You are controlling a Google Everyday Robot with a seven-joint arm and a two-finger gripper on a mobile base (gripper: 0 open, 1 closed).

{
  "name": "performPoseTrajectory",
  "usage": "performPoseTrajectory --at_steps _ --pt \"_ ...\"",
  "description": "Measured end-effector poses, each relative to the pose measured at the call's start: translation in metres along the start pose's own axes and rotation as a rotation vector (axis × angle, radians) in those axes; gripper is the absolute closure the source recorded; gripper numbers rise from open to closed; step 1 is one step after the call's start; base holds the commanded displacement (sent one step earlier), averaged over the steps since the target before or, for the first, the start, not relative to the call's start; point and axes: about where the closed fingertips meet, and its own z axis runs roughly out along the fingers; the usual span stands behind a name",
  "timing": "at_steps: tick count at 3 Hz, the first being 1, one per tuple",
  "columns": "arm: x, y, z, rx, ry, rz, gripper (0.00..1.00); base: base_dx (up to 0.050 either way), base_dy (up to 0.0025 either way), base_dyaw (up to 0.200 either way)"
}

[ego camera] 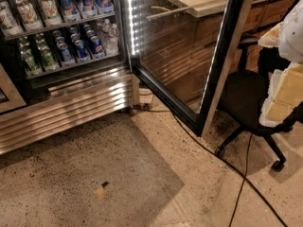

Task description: Close right fridge door

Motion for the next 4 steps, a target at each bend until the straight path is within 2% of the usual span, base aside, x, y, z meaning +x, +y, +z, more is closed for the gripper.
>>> performPoseTrajectory --at_steps 1,4 --pt "0.0 0.0 0.0 0.0 0.0 0.0 0.0 0.0 0.0 -0.2" --pt "0.0 0.0 0.0 0.0 0.0 0.0 0.0 0.049 -0.00003 0.001"
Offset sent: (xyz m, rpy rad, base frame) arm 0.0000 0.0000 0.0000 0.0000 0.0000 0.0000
